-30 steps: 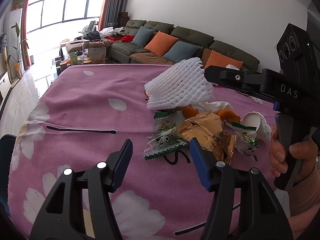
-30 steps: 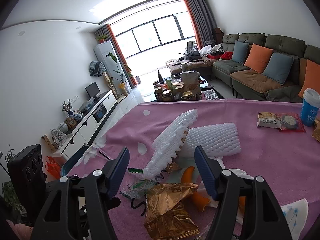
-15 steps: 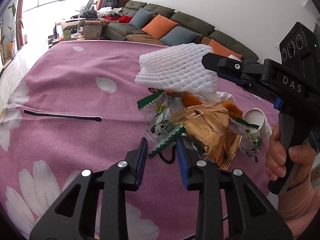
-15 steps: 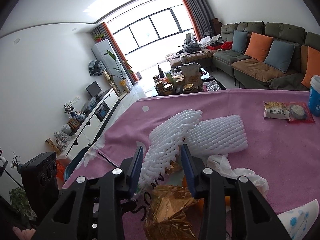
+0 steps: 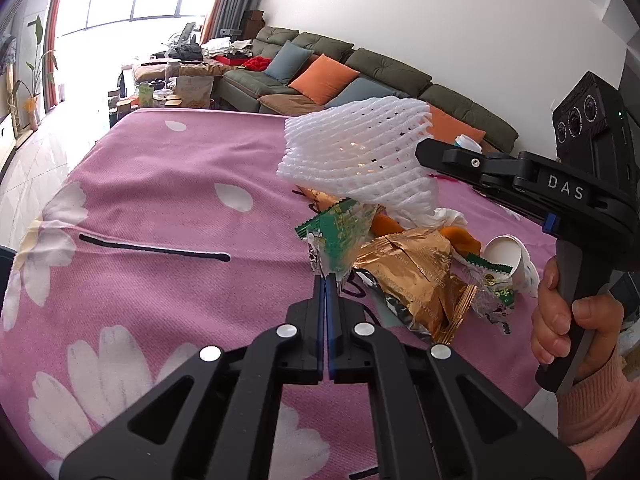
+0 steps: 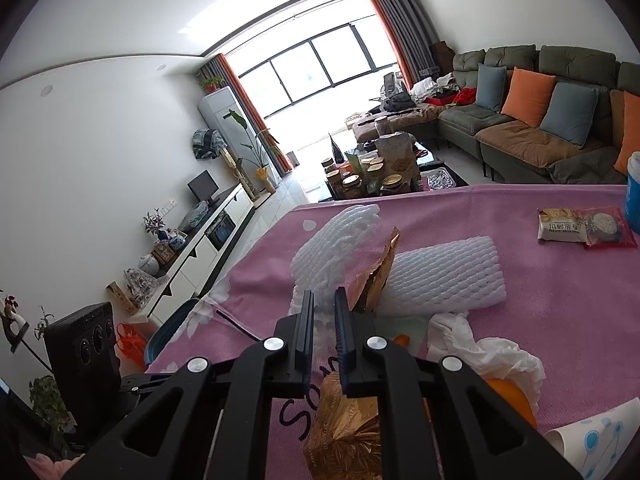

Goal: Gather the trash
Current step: 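Grasp the green-printed wrapper with the left tool while the right tool grasps the foam net, then carry wrapper and foam net to the teal bin and release both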

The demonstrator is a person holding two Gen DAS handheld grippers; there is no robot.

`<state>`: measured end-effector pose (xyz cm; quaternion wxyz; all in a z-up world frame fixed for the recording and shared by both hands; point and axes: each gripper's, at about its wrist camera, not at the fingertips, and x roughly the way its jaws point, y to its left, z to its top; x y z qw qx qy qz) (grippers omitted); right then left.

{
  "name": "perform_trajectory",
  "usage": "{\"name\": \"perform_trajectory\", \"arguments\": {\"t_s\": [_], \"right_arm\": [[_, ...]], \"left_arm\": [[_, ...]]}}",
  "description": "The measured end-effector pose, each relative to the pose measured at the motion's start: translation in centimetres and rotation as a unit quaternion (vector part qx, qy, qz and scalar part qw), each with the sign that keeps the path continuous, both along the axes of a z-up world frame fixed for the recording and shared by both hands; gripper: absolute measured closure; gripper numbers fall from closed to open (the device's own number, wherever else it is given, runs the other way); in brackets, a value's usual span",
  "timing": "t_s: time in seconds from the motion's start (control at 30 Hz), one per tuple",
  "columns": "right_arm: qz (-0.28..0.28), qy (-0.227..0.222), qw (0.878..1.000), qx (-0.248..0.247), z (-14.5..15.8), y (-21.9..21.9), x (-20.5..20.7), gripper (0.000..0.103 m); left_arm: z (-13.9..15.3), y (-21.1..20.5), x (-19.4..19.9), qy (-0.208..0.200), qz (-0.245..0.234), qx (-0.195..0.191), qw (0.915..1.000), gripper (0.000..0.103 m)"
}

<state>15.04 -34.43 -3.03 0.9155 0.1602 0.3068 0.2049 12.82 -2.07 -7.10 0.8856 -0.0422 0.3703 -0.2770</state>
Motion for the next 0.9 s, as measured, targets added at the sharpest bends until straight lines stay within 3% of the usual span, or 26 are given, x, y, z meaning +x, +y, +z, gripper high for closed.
{"name": "perform_trajectory", "arguments": {"t_s": [0.43,0.9], "right_arm": [[0.028,-0.013,0.999,0.026,1.0,0.5,-0.1,0.094],[0.098,-0.005,0.994,0.054,1.5,5.9,0.9,0.094]], "left_arm": [[2.4,4.4,-3.1,-0.032,0.039,-0.005,0.9987,0.102],[3.2,11.0,-6.5,-0.041,0.102,-0.008,0.9939,0.102]]}}
